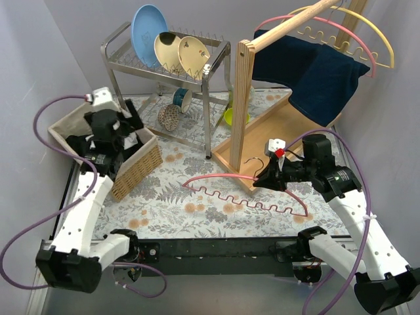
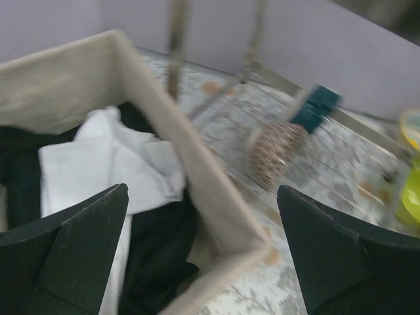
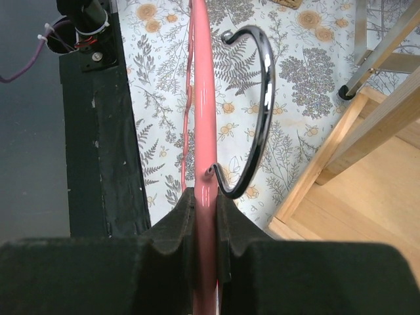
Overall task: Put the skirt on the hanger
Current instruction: Grab the skirt from the pile
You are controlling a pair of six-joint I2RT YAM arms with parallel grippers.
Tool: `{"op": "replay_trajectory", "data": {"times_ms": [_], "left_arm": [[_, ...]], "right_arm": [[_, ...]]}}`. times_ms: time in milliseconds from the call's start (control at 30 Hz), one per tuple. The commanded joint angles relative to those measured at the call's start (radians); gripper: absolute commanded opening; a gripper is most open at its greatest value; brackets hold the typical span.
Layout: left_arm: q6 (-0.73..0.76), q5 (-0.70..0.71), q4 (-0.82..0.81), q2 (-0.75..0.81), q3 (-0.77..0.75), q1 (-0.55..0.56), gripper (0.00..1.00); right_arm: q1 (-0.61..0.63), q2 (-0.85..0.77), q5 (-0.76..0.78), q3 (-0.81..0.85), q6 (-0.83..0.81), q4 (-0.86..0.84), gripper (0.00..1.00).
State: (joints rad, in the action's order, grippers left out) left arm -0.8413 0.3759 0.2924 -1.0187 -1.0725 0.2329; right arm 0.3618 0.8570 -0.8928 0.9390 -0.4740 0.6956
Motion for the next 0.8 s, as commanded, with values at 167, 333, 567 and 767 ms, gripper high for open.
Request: {"op": "replay_trajectory", "data": {"times_ms": [167,333,567,767], "left_arm": [[-0.338,-0.295,0.108,-0.263,-0.144,-0.351,0.93],[-0.386,-0.34,0.109,-0.401,-0.15,-0.406,0.71],[-0.401,-0.374,0.056,-0.524,-0.132,-0.42,0.61],[-0.386,-0.483,-0.016,-0.627,-0.147,-0.426,0.54]], "right_arm": [[-0.018,0.004,-0.06,0.018,0.011,-0.047,0.01],[-0.027,0.004,-0.072,0.014,0.008,-0.045,0.01],[-0.044,0.002,-0.087,0.014,0.006,-0.041,0.01],[-0.052,0.002,-0.103,0.009,0.006,-0.039,0.01]]}}
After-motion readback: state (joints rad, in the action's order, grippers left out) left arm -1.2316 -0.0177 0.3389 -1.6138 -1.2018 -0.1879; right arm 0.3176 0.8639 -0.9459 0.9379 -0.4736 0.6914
